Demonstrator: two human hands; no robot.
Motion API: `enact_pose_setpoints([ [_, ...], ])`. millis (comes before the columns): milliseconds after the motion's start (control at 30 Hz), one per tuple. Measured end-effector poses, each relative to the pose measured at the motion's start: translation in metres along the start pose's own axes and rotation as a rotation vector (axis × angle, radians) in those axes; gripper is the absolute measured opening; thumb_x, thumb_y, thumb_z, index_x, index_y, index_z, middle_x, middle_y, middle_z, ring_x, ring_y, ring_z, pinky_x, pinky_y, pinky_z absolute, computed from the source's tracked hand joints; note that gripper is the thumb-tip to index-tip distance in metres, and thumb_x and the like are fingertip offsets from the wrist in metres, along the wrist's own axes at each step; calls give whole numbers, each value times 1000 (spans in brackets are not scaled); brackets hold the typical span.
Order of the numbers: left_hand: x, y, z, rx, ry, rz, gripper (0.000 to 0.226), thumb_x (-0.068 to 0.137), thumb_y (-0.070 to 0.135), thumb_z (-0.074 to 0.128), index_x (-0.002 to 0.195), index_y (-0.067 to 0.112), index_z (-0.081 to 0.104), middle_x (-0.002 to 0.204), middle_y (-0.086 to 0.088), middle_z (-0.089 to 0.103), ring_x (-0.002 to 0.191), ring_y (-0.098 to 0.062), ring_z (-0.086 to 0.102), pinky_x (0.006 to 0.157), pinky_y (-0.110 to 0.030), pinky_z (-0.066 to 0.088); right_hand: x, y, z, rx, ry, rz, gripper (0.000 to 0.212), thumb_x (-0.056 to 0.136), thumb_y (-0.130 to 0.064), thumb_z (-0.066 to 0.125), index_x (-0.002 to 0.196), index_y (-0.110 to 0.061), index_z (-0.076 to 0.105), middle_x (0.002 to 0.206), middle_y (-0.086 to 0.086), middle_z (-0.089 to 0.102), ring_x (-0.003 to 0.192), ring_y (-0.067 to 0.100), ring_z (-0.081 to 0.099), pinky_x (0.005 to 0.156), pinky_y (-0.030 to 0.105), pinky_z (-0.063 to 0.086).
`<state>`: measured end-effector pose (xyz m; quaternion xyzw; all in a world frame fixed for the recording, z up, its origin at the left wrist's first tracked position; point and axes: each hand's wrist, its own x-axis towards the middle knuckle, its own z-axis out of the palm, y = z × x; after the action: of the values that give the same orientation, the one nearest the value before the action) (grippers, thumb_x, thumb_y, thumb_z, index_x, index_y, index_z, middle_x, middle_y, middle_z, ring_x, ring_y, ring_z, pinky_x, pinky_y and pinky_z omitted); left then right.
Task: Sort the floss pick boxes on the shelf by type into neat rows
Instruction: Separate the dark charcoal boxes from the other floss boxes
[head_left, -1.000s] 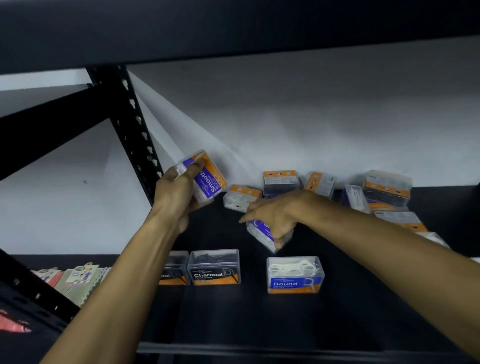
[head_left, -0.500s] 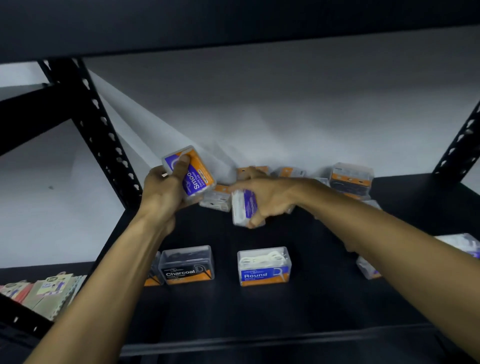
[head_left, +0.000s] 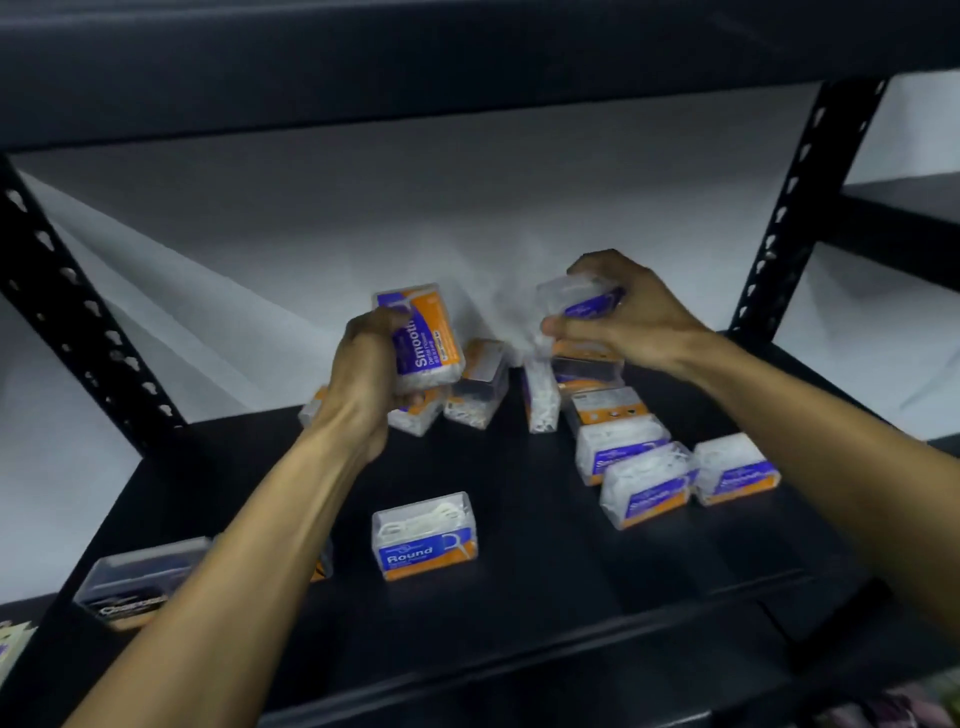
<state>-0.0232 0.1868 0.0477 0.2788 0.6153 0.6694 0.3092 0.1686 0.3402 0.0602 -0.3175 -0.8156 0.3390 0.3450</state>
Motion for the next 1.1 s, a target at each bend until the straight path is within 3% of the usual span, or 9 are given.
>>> enact_pose_setpoints([
  [100, -3, -2, 30, 114, -48, 4, 43, 85, 31, 58, 120, 7, 57, 94, -12, 72, 69, -20, 69, 51, -29, 50, -12, 19, -33, -18, 9, 90, 61, 62, -44, 84, 114, -30, 56, 110, -12, 58, 94, 3, 58, 72, 14, 47],
  [233, -8, -5, 70, 277, -119, 72, 20, 91, 29, 65, 107, 18, 59, 91, -3, 74, 81, -21, 73, 71, -43, 61, -28, 42, -66, 18, 69, 172, 54, 60, -37, 87, 105, -25, 59, 98, -8, 62, 87, 6, 60, 69, 16, 45],
  [367, -11, -11, 102, 320, -232, 109, 21, 91, 24, 67, 110, 22, 60, 95, -1, 74, 79, -12, 72, 66, -31, 58, -43, 72, -91, 48, 56, 259, 43, 67, -25, 84, 102, -18, 60, 89, 1, 62, 78, 17, 61, 73, 40, 55],
  [467, -10, -19, 120, 316, -272, 121, 21, 91, 21, 67, 111, 23, 60, 98, -1, 73, 78, -9, 71, 62, -24, 53, -52, 95, -106, 0, -40, 273, 26, 80, -17, 74, 102, -14, 61, 88, 8, 63, 79, 19, 63, 79, 48, 56],
  [600, -6, -25, 137, 347, -274, 108, 24, 91, 17, 67, 112, 24, 57, 106, -2, 70, 82, -10, 70, 65, -26, 54, -58, 118, -113, -39, -172, 301, 18, 90, -6, 60, 105, -16, 63, 96, 9, 68, 91, 20, 64, 84, 39, 53],
  [733, 0, -26, 146, 398, -269, 120, 32, 90, 21, 69, 118, 20, 53, 108, 0, 67, 85, -8, 69, 71, -28, 59, -55, 133, -110, -43, -332, 351, 23, 90, 2, 53, 102, -14, 64, 96, 11, 69, 91, 15, 66, 87, 37, 51],
  [933, 5, -26, 155, 427, -292, 113, 39, 89, 21, 71, 124, 16, 53, 113, -3, 68, 94, -16, 70, 84, -39, 59, -44, 139, -103, -56, -425, 402, 30, 86, 2, 61, 110, -15, 66, 101, 4, 71, 96, 15, 68, 88, 33, 54],
  [1100, 9, -31, 156, 455, -307, 132, 38, 90, 22, 69, 124, 16, 52, 108, 0, 71, 88, -10, 70, 76, -27, 58, -36, 144, -100, -90, -516, 433, 33, 81, -3, 69, 109, -20, 66, 104, 3, 71, 97, 15, 68, 88, 35, 54],
])
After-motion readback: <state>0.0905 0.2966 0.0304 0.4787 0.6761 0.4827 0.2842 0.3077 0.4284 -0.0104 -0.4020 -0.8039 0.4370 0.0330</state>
